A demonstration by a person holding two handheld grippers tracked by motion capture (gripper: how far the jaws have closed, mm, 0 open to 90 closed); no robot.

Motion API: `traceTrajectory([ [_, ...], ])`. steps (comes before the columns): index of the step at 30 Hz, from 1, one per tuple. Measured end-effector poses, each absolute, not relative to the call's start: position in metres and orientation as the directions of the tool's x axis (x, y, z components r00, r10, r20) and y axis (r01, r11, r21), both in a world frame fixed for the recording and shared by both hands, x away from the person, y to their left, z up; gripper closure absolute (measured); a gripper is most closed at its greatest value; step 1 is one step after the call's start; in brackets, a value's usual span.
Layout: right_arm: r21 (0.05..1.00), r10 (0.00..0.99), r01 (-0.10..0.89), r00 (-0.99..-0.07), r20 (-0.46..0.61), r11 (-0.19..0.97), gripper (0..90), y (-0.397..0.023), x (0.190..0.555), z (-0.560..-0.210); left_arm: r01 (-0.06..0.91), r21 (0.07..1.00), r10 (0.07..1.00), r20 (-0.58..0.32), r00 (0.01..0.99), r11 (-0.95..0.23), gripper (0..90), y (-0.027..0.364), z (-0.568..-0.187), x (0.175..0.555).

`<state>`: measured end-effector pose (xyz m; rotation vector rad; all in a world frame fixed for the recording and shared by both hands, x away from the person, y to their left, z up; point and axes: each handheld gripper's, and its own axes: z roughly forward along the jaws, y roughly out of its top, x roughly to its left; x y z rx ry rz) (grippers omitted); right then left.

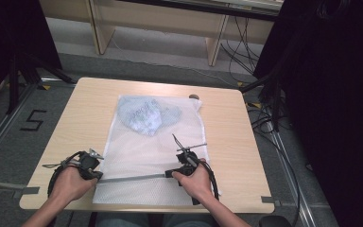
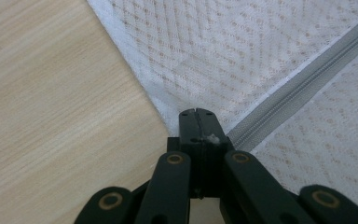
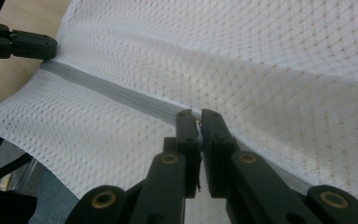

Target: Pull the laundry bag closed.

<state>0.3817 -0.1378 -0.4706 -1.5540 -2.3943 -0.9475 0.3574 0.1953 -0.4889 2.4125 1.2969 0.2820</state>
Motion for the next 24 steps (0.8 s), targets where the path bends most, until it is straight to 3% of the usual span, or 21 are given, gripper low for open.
traceTrajectory([
  [18, 0.434, 0.774, 0.858, -0.466, 0.429, 0.277, 87.0, -0.1430, 0.3824, -0.4702, 0.755, 0.428, 0.832, -0.009, 0.554, -0.498, 90.0, 0.1953, -0.4894, 0.3576],
  [24, 0.404, 0.788, 0.882, -0.423, 0.447, 0.243, 87.0, -0.1447, 0.3808, -0.4671, 0.755, 0.427, 0.832, -0.009, 0.554, -0.498, 90.0, 0.1953, -0.4894, 0.3577],
])
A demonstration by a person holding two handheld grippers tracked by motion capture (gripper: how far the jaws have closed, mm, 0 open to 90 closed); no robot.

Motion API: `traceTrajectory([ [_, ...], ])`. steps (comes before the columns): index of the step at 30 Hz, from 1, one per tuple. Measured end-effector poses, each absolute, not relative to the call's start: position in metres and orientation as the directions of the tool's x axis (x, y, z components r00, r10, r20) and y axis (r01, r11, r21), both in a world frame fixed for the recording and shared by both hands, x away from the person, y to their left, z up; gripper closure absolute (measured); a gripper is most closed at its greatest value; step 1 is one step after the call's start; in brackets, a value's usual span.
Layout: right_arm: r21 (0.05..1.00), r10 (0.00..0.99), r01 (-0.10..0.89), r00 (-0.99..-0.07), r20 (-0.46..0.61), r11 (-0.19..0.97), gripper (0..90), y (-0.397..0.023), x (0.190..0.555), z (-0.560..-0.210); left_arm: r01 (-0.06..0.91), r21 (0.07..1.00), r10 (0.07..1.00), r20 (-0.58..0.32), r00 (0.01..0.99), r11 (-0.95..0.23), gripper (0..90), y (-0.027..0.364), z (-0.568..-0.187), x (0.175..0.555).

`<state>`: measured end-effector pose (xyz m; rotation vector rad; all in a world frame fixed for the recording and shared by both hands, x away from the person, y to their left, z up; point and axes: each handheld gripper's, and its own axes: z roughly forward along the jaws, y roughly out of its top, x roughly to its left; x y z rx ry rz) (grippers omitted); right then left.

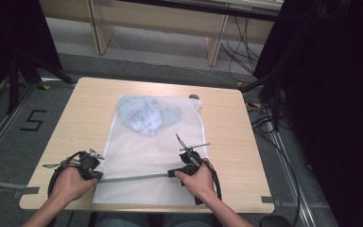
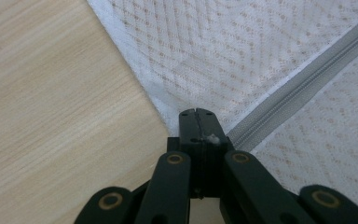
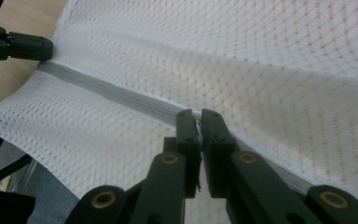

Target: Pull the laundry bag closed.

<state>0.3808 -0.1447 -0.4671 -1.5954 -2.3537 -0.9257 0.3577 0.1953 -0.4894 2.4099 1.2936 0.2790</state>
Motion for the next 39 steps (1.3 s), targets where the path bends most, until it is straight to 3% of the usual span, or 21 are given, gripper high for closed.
traceTrajectory([
  [8, 0.433, 0.783, 0.862, -0.455, 0.425, 0.266, 87.0, -0.149, 0.382, -0.469, 0.754, 0.428, 0.832, -0.008, 0.555, -0.499, 90.0, 0.195, -0.489, 0.358],
  [20, 0.406, 0.794, 0.883, -0.417, 0.442, 0.237, 87.0, -0.153, 0.380, -0.466, 0.754, 0.425, 0.831, -0.008, 0.556, -0.501, 90.0, 0.195, -0.489, 0.358],
  [25, 0.432, 0.791, 0.864, -0.447, 0.418, 0.259, 87.0, -0.158, 0.382, -0.468, 0.755, 0.423, 0.831, -0.009, 0.556, -0.500, 90.0, 0.195, -0.489, 0.358],
  [26, 0.405, 0.797, 0.884, -0.413, 0.441, 0.234, 87.0, -0.156, 0.381, -0.466, 0.755, 0.423, 0.831, -0.009, 0.556, -0.501, 90.0, 0.195, -0.489, 0.358],
  [27, 0.435, 0.797, 0.865, -0.440, 0.415, 0.251, 87.0, -0.159, 0.382, -0.467, 0.754, 0.423, 0.830, -0.007, 0.558, -0.503, 90.0, 0.195, -0.489, 0.358],
  [39, 0.430, 0.798, 0.866, -0.439, 0.413, 0.254, 87.0, -0.164, 0.383, -0.467, 0.754, 0.423, 0.830, -0.008, 0.558, -0.503, 90.0, 0.195, -0.489, 0.358],
])
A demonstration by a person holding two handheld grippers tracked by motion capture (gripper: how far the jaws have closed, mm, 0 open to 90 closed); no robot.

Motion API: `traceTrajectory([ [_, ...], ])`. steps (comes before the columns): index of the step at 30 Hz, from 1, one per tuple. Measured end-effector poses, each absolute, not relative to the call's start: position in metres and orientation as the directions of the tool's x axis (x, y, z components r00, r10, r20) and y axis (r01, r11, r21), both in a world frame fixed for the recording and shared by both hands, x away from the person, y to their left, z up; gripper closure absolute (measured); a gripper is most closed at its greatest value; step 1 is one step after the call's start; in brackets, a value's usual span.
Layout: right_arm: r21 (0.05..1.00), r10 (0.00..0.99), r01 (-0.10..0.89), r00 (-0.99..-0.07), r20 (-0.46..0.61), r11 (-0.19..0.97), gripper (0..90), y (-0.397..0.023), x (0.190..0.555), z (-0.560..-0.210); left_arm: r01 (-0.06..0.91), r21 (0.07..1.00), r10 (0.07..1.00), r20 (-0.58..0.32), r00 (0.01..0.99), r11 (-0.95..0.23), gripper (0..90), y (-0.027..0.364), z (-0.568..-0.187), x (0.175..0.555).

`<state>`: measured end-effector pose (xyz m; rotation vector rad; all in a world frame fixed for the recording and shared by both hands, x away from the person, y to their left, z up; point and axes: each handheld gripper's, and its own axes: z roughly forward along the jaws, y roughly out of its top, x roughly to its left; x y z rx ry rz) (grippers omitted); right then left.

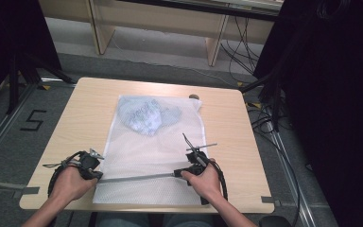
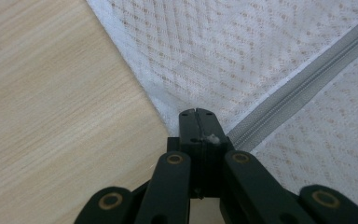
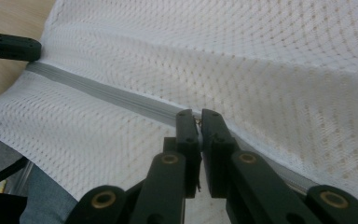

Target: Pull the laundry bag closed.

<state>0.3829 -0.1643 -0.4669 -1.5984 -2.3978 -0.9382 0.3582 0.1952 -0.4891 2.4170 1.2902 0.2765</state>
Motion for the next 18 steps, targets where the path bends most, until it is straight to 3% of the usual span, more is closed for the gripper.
traceTrajectory([
  [18, 0.427, 0.808, 0.871, -0.425, 0.407, 0.243, 87.0, -0.1729, 0.3816, -0.4668, 0.753, 0.423, 0.829, -0.008, 0.559, -0.504, 90.0, 0.1952, -0.4891, 0.3582],
])
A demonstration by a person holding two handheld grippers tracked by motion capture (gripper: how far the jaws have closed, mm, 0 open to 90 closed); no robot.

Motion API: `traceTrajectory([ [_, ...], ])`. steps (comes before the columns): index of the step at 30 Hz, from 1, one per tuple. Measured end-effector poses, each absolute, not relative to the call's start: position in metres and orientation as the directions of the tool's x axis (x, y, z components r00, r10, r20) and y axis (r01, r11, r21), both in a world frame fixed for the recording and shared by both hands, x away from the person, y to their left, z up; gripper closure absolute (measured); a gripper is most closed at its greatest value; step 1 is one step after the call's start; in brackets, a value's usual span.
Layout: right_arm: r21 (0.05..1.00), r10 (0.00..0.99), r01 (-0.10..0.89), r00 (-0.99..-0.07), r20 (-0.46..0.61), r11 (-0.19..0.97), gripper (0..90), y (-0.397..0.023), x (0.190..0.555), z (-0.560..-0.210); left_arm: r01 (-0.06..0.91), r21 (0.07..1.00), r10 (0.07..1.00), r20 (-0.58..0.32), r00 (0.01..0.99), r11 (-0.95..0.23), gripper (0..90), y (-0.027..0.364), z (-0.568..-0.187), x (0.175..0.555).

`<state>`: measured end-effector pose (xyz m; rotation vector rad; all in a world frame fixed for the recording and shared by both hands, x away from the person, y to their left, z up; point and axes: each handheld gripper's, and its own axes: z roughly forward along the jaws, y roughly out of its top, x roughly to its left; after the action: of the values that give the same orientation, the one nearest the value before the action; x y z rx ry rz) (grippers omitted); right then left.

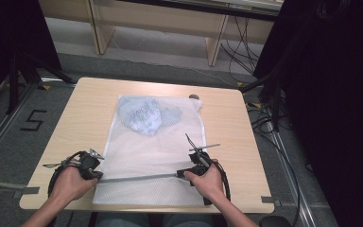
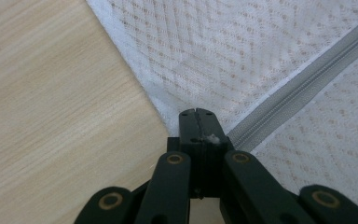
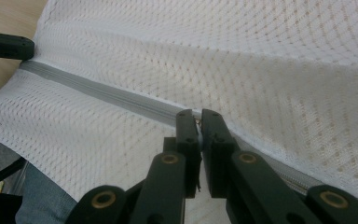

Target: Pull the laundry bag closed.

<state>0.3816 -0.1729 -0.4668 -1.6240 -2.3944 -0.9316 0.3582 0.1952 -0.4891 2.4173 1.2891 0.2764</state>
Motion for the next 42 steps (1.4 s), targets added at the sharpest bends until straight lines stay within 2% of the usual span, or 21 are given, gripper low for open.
traceTrajectory([
  [19, 0.422, 0.818, 0.876, -0.413, 0.401, 0.235, 87.0, -0.183, 0.381, -0.467, 0.751, 0.425, 0.828, -0.003, 0.560, -0.506, 90.0, 0.195, -0.489, 0.358],
  [20, 0.389, 0.821, 0.897, -0.377, 0.428, 0.209, 87.0, -0.182, 0.379, -0.465, 0.752, 0.423, 0.828, -0.005, 0.560, -0.506, 90.0, 0.195, -0.489, 0.358],
  [26, 0.418, 0.812, 0.876, -0.417, 0.408, 0.240, 87.0, -0.187, 0.381, -0.467, 0.751, 0.424, 0.829, -0.003, 0.559, -0.505, 90.0, 0.195, -0.489, 0.358],
  [33, 0.418, 0.819, 0.878, -0.410, 0.402, 0.234, 87.0, -0.191, 0.380, -0.467, 0.751, 0.424, 0.829, -0.002, 0.560, -0.506, 90.0, 0.195, -0.489, 0.358],
  [35, 0.385, 0.826, 0.900, -0.370, 0.424, 0.206, 87.0, -0.192, 0.378, -0.465, 0.751, 0.423, 0.829, -0.001, 0.560, -0.507, 90.0, 0.195, -0.489, 0.358],
  [37, 0.421, 0.824, 0.878, -0.405, 0.397, 0.229, 87.0, -0.194, 0.380, -0.467, 0.751, 0.424, 0.829, -0.001, 0.559, -0.506, 90.0, 0.195, -0.489, 0.358],
  [42, 0.418, 0.823, 0.879, -0.405, 0.399, 0.229, 87.0, -0.195, 0.380, -0.467, 0.751, 0.424, 0.829, -0.001, 0.559, -0.506, 90.0, 0.195, -0.489, 0.358],
])
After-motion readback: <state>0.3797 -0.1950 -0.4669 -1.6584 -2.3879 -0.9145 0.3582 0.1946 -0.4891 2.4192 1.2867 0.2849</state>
